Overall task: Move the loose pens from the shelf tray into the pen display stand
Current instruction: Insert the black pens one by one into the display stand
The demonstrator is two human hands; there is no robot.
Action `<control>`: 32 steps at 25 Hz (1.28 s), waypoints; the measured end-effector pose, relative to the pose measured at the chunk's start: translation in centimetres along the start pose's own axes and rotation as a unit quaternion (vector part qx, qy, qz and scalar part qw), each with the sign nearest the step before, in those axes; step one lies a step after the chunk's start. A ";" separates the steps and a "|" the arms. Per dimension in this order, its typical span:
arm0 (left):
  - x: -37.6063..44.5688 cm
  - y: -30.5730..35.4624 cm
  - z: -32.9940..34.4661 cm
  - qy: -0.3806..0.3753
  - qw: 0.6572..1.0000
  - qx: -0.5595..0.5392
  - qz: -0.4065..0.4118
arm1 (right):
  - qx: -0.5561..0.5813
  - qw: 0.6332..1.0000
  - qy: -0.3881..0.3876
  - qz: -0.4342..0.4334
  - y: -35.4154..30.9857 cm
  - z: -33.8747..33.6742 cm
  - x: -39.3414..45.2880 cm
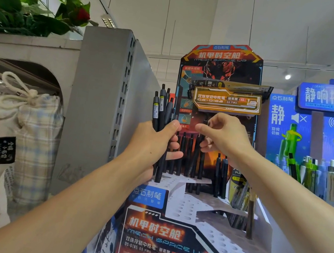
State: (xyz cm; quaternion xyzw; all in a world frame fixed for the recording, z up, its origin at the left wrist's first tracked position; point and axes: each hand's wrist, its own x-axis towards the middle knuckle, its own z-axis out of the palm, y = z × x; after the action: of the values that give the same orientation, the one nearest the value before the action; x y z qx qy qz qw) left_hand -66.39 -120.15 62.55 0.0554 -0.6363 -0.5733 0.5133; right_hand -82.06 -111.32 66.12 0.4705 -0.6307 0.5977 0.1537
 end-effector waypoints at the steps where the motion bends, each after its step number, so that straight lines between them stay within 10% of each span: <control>1: 0.0 0.0 0.0 0.001 1.000 0.003 0.000 | -0.003 1.000 0.000 0.000 0.0 0.1 0.0; 32: -0.6 0.7 0.5 0.001 1.000 0.022 -0.002 | -0.164 0.980 -0.117 -0.004 0.9 2.2 -0.6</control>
State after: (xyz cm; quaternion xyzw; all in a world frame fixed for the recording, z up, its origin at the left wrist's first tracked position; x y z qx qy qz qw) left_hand -66.14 -119.19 62.82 0.0685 -0.6483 -0.5598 0.5116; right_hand -81.68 -113.17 64.64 0.5081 -0.7317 0.4266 0.1565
